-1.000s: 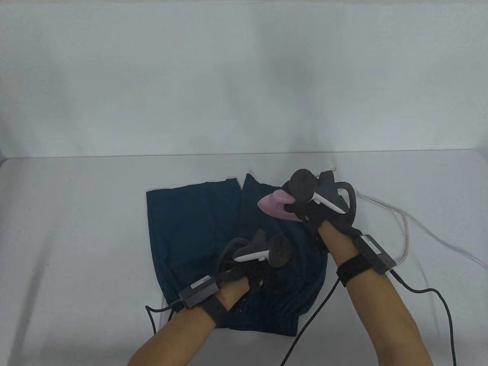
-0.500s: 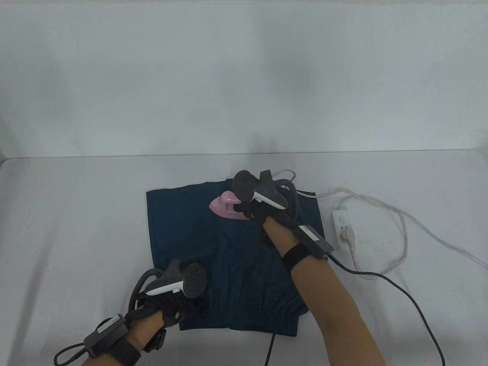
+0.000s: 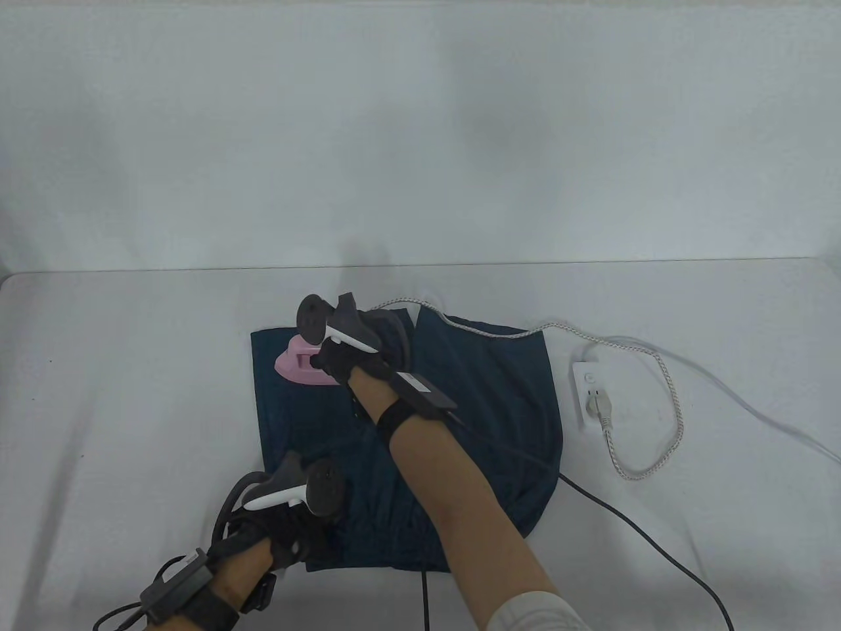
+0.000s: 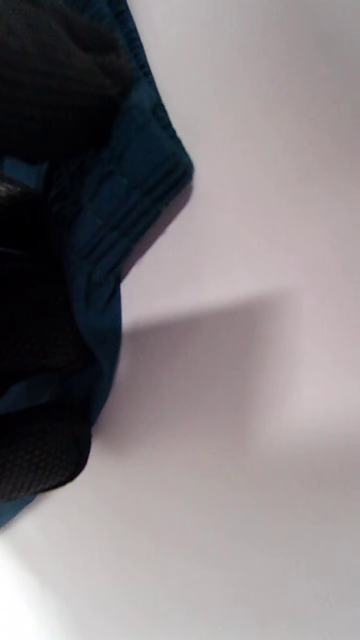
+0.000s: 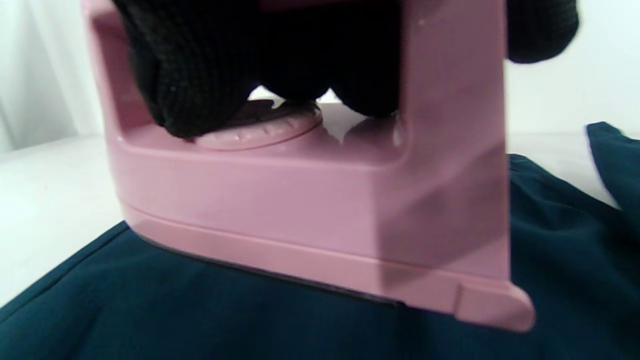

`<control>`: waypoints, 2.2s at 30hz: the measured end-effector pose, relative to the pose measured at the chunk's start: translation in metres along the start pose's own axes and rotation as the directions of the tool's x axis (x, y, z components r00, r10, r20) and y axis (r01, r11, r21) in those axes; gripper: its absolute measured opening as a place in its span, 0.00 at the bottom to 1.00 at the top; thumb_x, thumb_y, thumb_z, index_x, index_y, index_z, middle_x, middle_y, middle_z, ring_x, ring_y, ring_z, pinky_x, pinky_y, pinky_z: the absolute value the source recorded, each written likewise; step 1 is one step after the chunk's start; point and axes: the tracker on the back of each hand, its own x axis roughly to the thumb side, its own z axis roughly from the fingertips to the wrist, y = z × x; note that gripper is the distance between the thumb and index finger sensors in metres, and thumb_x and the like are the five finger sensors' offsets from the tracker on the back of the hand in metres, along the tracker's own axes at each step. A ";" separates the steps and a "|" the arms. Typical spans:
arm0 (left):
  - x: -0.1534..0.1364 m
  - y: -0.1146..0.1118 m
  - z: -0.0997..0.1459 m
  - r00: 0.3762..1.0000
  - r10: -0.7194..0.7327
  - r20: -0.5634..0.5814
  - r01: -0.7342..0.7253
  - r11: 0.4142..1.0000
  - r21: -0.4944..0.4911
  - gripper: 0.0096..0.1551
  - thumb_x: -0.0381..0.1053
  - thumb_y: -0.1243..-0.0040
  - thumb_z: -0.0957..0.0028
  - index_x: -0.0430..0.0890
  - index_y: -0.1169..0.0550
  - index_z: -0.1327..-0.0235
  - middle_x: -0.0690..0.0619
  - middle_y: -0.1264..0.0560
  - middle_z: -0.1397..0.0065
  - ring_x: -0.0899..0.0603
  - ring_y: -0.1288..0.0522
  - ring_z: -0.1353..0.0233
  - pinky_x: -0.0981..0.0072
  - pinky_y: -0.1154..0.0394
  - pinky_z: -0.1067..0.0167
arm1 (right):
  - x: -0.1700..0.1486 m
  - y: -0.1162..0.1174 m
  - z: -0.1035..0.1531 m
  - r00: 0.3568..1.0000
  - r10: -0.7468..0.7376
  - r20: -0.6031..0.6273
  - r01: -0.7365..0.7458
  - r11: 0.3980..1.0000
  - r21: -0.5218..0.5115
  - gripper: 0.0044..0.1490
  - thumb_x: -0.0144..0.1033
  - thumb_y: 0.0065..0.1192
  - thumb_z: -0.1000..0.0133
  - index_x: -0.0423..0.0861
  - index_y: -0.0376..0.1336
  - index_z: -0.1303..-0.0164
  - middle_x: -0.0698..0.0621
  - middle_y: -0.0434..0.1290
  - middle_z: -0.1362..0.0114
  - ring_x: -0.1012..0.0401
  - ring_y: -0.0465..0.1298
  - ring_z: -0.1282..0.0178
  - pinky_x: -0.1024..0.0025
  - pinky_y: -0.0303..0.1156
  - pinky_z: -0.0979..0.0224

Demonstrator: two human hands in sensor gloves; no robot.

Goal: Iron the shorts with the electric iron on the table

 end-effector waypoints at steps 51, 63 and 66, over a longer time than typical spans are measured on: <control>0.006 0.004 -0.005 0.998 -0.058 -0.008 0.058 0.998 -0.030 0.45 0.69 0.33 0.58 0.62 0.39 0.30 0.57 0.38 0.28 0.50 0.27 0.38 0.43 0.30 0.33 | -0.046 0.018 0.006 0.987 0.142 -0.068 -0.145 0.989 -0.033 0.33 0.52 0.75 0.53 0.65 0.66 0.36 0.64 0.78 0.46 0.64 0.81 0.49 0.47 0.77 0.46; 0.007 0.004 -0.005 0.998 -0.067 -0.013 0.067 0.997 -0.031 0.45 0.69 0.34 0.58 0.62 0.39 0.29 0.57 0.38 0.28 0.50 0.27 0.38 0.44 0.30 0.34 | 0.034 0.032 0.013 0.988 0.091 0.127 -0.088 0.996 -0.023 0.34 0.53 0.75 0.53 0.65 0.66 0.35 0.64 0.78 0.46 0.64 0.81 0.49 0.47 0.77 0.46; 0.007 0.005 -0.006 0.997 -0.070 -0.014 0.069 0.997 -0.030 0.45 0.69 0.33 0.58 0.62 0.39 0.30 0.57 0.38 0.28 0.50 0.27 0.38 0.44 0.29 0.34 | 0.039 0.032 0.015 0.983 0.116 0.140 -0.112 0.993 -0.035 0.33 0.53 0.75 0.53 0.65 0.66 0.36 0.65 0.78 0.46 0.64 0.81 0.50 0.48 0.78 0.46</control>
